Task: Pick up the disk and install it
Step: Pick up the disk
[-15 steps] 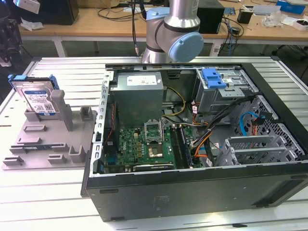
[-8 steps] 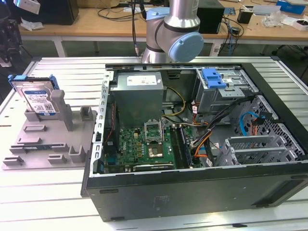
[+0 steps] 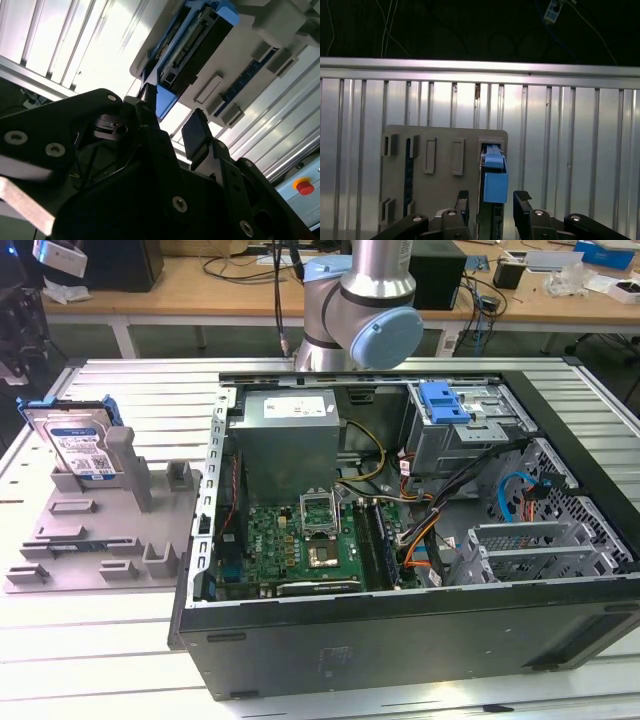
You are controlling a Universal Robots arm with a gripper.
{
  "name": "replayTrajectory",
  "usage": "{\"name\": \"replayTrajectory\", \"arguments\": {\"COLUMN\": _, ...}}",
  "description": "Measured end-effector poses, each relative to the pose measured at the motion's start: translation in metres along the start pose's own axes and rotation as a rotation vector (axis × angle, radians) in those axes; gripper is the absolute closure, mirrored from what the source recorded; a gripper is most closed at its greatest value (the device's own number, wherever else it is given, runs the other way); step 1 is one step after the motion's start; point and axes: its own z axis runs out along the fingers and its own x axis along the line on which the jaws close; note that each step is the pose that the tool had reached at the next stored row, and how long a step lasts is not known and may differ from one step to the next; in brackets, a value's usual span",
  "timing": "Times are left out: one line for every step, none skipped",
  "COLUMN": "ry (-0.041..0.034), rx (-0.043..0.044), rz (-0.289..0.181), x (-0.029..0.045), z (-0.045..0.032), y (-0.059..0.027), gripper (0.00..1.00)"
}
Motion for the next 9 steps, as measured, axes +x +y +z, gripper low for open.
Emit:
{"name": "replayTrajectory", "arguments": {"ry": 0.0, "rx": 0.0001, "rz": 0.0, "x": 0.0, "z": 0.0009, "y": -0.0009, "gripper": 0.52}}
{"name": "replayTrajectory", "arguments": {"ry": -0.0001, "rx": 0.0, "rz": 0.0, "x": 0.0, "z": 0.0017, "y": -0.0018, "gripper": 0.52}}
{"name": "replayTrajectory", "arguments": {"ry": -0.0001, "rx": -0.0001, "rz": 0.0, "x": 0.0, "z": 0.0023, "y": -0.0026, "gripper": 0.52}}
{"name": "replayTrajectory", "arguments": {"ry": -0.0002, "rx": -0.0001, "rz": 0.001, "x": -0.0001, "z": 0.0031, "y": -0.0031, "gripper": 0.52}}
{"name": "replayTrajectory", "arguments": {"ry": -0.0002, "rx": 0.0, "rz": 0.001, "x": -0.0002, "z": 0.0039, "y": -0.0034, "gripper": 0.52}}
{"name": "replayTrajectory", "arguments": {"ry": -0.0001, "rx": -0.0002, "rz": 0.002, "x": -0.0002, "z": 0.0045, "y": -0.0034, "gripper": 0.52}}
{"name": "replayTrajectory", "arguments": {"ry": -0.0002, "rx": -0.0006, "rz": 0.006, "x": -0.0002, "z": 0.0055, "y": -0.0035, "gripper": 0.52}}
{"name": "replayTrajectory", "arguments": {"ry": -0.0004, "rx": -0.0011, "rz": 0.015, "x": -0.0002, "z": 0.0062, "y": -0.0035, "gripper": 0.52}}
{"name": "replayTrajectory", "arguments": {"ry": -0.0006, "rx": -0.0016, "rz": 0.027, "x": -0.0002, "z": 0.0067, "y": -0.0035, "gripper": 0.52}}
